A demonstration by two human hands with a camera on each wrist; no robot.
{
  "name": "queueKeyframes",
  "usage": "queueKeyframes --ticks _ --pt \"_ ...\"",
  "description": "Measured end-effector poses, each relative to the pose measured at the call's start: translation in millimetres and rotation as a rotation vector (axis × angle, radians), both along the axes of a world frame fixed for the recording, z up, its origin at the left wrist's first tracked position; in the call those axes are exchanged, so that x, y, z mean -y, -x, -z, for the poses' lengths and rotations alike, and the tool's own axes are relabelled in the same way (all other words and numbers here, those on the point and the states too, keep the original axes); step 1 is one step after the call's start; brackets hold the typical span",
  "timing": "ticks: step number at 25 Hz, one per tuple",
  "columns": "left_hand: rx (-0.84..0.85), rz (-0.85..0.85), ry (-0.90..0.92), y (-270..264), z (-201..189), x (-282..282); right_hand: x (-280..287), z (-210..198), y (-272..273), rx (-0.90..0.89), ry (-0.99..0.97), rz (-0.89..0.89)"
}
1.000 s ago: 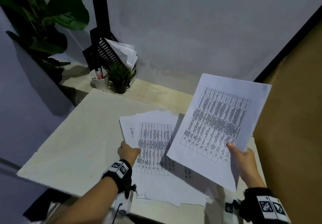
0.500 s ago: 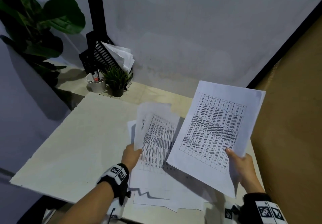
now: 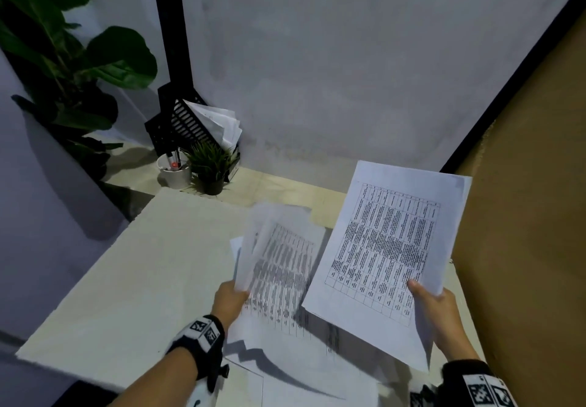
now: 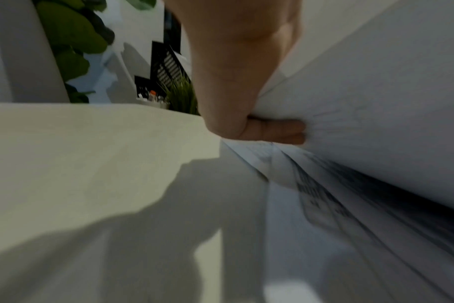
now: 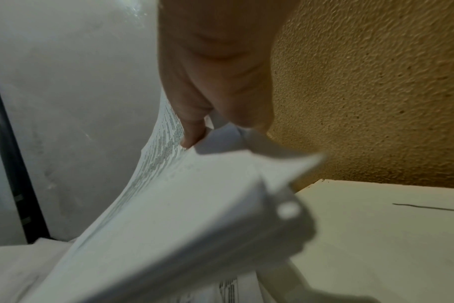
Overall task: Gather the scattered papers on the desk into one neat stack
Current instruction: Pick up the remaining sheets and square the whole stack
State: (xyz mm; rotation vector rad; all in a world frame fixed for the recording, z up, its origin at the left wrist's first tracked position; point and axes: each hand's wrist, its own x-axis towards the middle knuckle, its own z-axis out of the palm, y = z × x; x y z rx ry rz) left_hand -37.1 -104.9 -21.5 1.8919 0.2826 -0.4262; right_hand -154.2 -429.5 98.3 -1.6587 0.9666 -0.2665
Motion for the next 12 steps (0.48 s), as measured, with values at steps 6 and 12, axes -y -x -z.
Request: queueKeyframes --ticks 6,12 --pt "0.193 -0.100 0.145 -37.0 -52.4 -38.1 4.8 0.7 9.1 0.003 -0.001 0.034" --pt "0.344 -0.205 0.224 -54.6 -97.8 -63.8 7.2 -2.6 9.5 -0.009 0.026 0.106"
